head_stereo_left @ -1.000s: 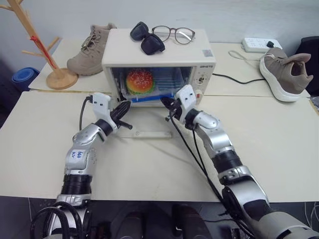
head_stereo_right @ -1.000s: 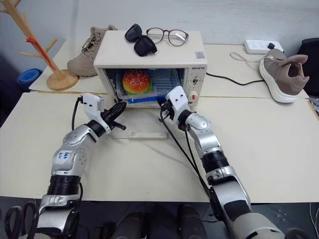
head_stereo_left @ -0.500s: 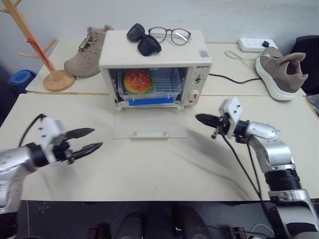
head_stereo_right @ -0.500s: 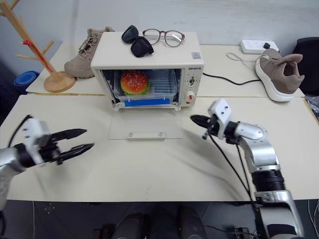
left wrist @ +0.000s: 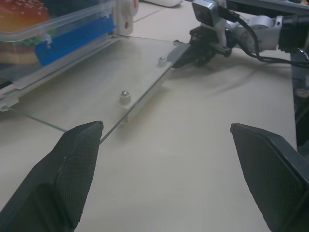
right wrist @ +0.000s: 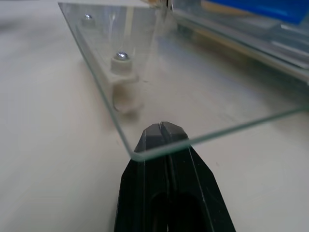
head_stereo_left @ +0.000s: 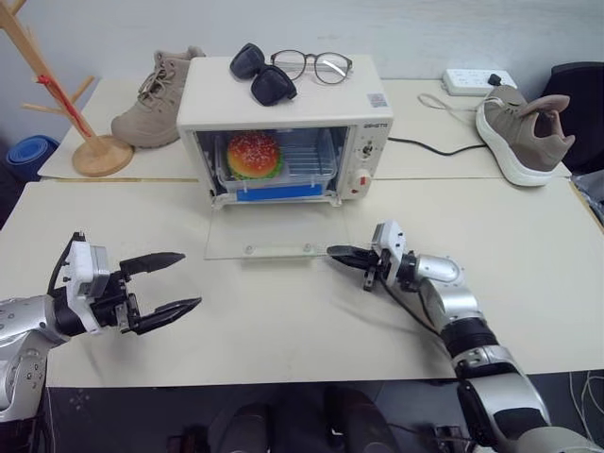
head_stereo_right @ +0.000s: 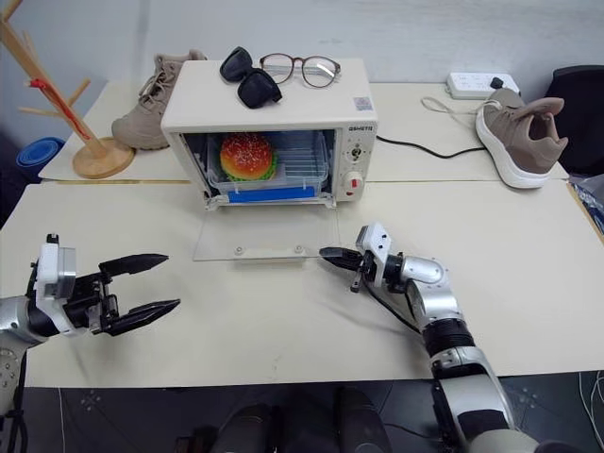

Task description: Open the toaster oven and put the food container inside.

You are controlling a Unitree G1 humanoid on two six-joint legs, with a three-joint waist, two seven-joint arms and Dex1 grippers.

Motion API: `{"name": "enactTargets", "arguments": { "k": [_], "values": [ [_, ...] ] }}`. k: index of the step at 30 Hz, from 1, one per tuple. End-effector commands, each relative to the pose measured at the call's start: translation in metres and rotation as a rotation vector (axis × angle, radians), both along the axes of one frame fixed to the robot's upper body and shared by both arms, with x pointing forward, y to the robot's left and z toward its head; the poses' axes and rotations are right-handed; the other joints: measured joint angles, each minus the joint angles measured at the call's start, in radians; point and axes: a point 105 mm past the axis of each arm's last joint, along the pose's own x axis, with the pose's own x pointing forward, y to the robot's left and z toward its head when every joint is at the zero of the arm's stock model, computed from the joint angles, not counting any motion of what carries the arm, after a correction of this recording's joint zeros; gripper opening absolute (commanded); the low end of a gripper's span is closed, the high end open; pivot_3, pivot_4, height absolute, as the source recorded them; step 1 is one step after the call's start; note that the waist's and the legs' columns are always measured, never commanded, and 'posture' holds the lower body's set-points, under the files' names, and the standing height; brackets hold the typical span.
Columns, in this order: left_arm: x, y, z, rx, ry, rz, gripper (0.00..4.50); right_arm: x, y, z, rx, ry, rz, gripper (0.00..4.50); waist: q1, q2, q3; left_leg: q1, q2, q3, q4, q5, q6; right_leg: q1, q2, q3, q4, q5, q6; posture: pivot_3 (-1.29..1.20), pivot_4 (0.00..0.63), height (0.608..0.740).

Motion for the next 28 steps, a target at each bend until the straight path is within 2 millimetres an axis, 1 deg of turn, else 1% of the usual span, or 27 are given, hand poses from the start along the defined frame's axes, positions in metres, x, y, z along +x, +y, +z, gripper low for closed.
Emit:
{"name": "enactTargets", "arguments": {
  "k": [1, 2, 3, 5, 6, 8, 10, 12, 13, 14, 17, 19, 21, 22, 25, 26, 28],
  "values": [
    [0.004, 0.004, 0.022, -0.038, -0.114, 0.071, 4.49, 0.003, -0.004, 0.044, 0.168, -0.109, -0.019, 0.00, 0.003, 0.000, 0.000, 0.000, 0.000, 0.000, 0.000, 0.000, 0.000, 0.000, 0.000, 0.000, 0.000, 0.000, 0.000, 0.00, 0.150, 0.740],
    [0.007, 0.007, 0.025, -0.054, -0.133, 0.105, 4.49, 0.005, -0.005, 0.054, 0.210, -0.119, -0.031, 0.00, 0.005, 0.000, 0.000, 0.000, 0.000, 0.000, 0.000, 0.000, 0.000, 0.000, 0.000, 0.000, 0.000, 0.000, 0.000, 0.00, 0.150, 0.740],
    [0.011, 0.012, 0.029, -0.089, -0.157, 0.158, 4.49, 0.007, -0.007, 0.070, 0.277, -0.133, -0.039, 0.00, 0.006, 0.000, 0.000, 0.000, 0.000, 0.000, 0.000, 0.000, 0.000, 0.000, 0.000, 0.000, 0.000, 0.000, 0.000, 0.00, 0.150, 0.740],
    [0.016, 0.016, 0.029, -0.118, -0.170, 0.216, 4.49, 0.011, -0.011, 0.095, 0.391, -0.140, -0.052, 0.00, 0.005, 0.000, 0.000, 0.000, 0.000, 0.000, 0.000, 0.000, 0.000, 0.000, 0.000, 0.000, 0.000, 0.000, 0.000, 0.00, 0.150, 0.740],
    [0.018, 0.017, 0.029, -0.136, -0.173, 0.236, 4.49, 0.013, -0.012, 0.103, 0.428, -0.135, -0.054, 0.00, 0.006, 0.000, 0.000, 0.000, 0.000, 0.000, 0.000, 0.000, 0.000, -0.001, 0.000, 0.000, 0.000, 0.000, 0.000, 0.00, 0.150, 0.740],
    [0.021, 0.017, 0.029, -0.141, -0.181, 0.264, 4.49, 0.014, -0.016, 0.113, 0.459, -0.119, -0.052, 0.00, 0.009, 0.000, 0.000, 0.000, 0.000, -0.001, 0.000, 0.000, -0.002, -0.001, 0.000, -0.001, 0.000, 0.000, 0.000, 0.00, 0.150, 0.740],
    [0.023, 0.016, 0.025, -0.106, -0.187, 0.279, 4.49, 0.013, -0.021, 0.116, 0.449, -0.112, -0.046, 0.00, 0.010, 0.000, 0.000, 0.000, 0.000, -0.001, 0.000, 0.000, -0.002, 0.000, 0.000, -0.001, 0.000, 0.000, 0.000, 0.00, 0.150, 0.740],
    [0.024, 0.016, 0.022, -0.084, -0.180, 0.276, 4.49, 0.008, -0.027, 0.114, 0.406, -0.104, -0.017, 0.00, 0.014, 0.000, 0.000, -0.001, 0.000, -0.001, 0.000, 0.000, -0.002, 0.000, 0.000, -0.001, 0.000, 0.000, 0.000, 0.00, 0.150, 0.740],
    [0.023, 0.017, 0.020, -0.064, -0.176, 0.274, 4.50, 0.002, -0.030, 0.112, 0.366, -0.098, 0.009, 0.42, 0.015, 0.000, 0.000, -0.001, -0.001, -0.001, 0.000, 0.000, -0.001, 0.000, -0.001, -0.001, 0.000, 0.000, 0.000, 0.00, 0.150, 0.740],
    [0.022, 0.019, 0.018, -0.044, -0.172, 0.272, 4.50, -0.004, -0.033, 0.108, 0.314, -0.100, 0.032, 0.60, 0.017, 0.000, 0.000, -0.002, -0.001, -0.001, 0.000, 0.000, -0.001, 0.000, -0.002, -0.001, 0.000, 0.000, 0.000, 0.00, 0.150, 0.740],
    [0.015, 0.029, 0.009, 0.024, -0.151, 0.281, 4.50, -0.025, -0.044, 0.092, 0.138, -0.126, 0.101, 1.58, 0.014, 0.000, 0.000, -0.003, -0.002, 0.000, 0.000, -0.002, 0.002, 0.000, -0.002, -0.001, -0.001, 0.000, 0.001, 0.00, 0.150, 0.740],
    [0.006, 0.036, -0.001, 0.079, -0.115, 0.293, 4.50, -0.041, -0.055, 0.076, 0.023, -0.125, 0.138, 2.25, 0.012, 0.000, 0.000, -0.002, -0.002, 0.001, 0.000, -0.003, 0.004, 0.000, -0.002, -0.001, -0.002, 0.000, 0.001, 0.00, 0.150, 0.740],
    [-0.001, 0.040, -0.009, 0.114, -0.090, 0.300, 4.50, -0.051, -0.063, 0.063, -0.042, -0.109, 0.157, 2.92, 0.007, 0.000, 0.000, -0.001, -0.001, 0.002, 0.000, -0.005, 0.006, 0.000, -0.002, 0.000, -0.003, 0.000, 0.001, 0.00, 0.150, 0.740],
    [-0.007, 0.041, -0.015, 0.133, -0.070, 0.291, 4.50, -0.056, -0.069, 0.055, -0.068, -0.097, 0.156, 3.28, 0.007, 0.000, 0.000, -0.001, -0.001, 0.004, 0.000, -0.005, 0.007, 0.000, -0.002, 0.001, -0.003, 0.000, 0.001, 0.00, 0.150, 0.740],
    [-0.023, 0.046, -0.033, 0.184, -0.010, 0.299, 4.50, -0.069, -0.080, 0.038, -0.109, -0.056, 0.144, 4.31, 0.010, 0.000, 0.000, 0.001, -0.001, 0.004, 0.000, -0.005, 0.007, 0.000, -0.002, 0.001, -0.002, 0.000, 0.001, 0.00, 0.150, 0.740],
    [-0.024, 0.048, -0.037, 0.213, -0.005, 0.314, 4.50, -0.070, -0.082, 0.033, -0.108, -0.042, 0.130, 4.45, 0.012, 0.000, 0.000, 0.001, -0.001, 0.004, 0.000, -0.005, 0.007, 0.000, -0.002, 0.001, -0.002, 0.000, 0.001, 0.00, 0.150, 0.740],
    [-0.027, 0.048, -0.045, 0.206, 0.047, 0.304, 4.50, -0.069, -0.084, 0.023, -0.110, -0.025, 0.093, 4.45, 0.013, 0.000, 0.000, 0.002, -0.001, 0.003, 0.000, -0.005, 0.007, 0.001, -0.002, 0.001, -0.002, 0.000, 0.001, 0.00, 0.150, 0.740]
  ]
}}
